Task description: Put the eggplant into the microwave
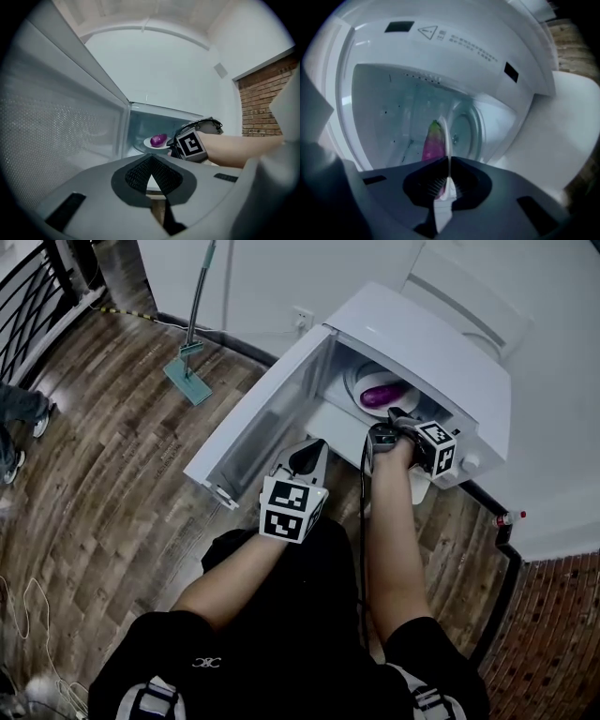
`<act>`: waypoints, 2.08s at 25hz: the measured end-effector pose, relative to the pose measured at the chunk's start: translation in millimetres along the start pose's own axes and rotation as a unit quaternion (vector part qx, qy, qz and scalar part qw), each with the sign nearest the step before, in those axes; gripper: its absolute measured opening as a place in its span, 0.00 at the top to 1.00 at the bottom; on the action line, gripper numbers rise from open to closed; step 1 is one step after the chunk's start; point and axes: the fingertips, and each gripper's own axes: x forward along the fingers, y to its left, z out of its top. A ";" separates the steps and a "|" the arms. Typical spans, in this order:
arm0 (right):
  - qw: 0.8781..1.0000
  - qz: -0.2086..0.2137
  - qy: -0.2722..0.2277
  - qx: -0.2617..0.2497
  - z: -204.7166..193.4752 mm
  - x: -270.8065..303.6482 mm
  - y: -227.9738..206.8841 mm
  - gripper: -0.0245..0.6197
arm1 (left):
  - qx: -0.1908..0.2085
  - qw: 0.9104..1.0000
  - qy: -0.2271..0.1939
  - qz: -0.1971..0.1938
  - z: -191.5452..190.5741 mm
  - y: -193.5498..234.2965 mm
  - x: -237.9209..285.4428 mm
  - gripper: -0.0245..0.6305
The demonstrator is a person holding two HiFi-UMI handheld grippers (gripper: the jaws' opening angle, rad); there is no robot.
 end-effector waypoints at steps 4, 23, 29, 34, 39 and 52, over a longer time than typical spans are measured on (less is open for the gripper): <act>1.000 -0.013 0.013 -0.006 -3.5 15.4 -2.5 0.92 | -0.004 1.000 0.004 0.008 -6.7 5.5 -7.5 0.98; 0.964 -0.130 -0.015 -0.233 7.6 34.8 -9.7 0.86 | 0.004 1.000 0.015 0.012 -19.4 4.4 -16.6 0.98; 0.856 -0.210 -0.065 -0.468 8.0 27.7 -5.7 0.74 | 0.004 1.000 0.009 0.006 -16.1 4.6 -18.3 0.98; 0.831 -0.185 -0.100 -0.514 3.1 23.7 1.6 0.72 | 0.006 1.000 0.007 0.003 -16.5 3.7 -20.1 0.98; 0.829 -0.112 -0.161 -0.523 2.8 -11.9 20.5 0.94 | 0.010 1.000 0.003 0.003 -15.4 2.3 -21.0 0.98; 0.699 0.080 -0.210 -0.679 -34.0 -121.5 100.6 0.94 | 0.014 0.998 -0.052 -0.028 46.4 -16.0 -2.1 0.98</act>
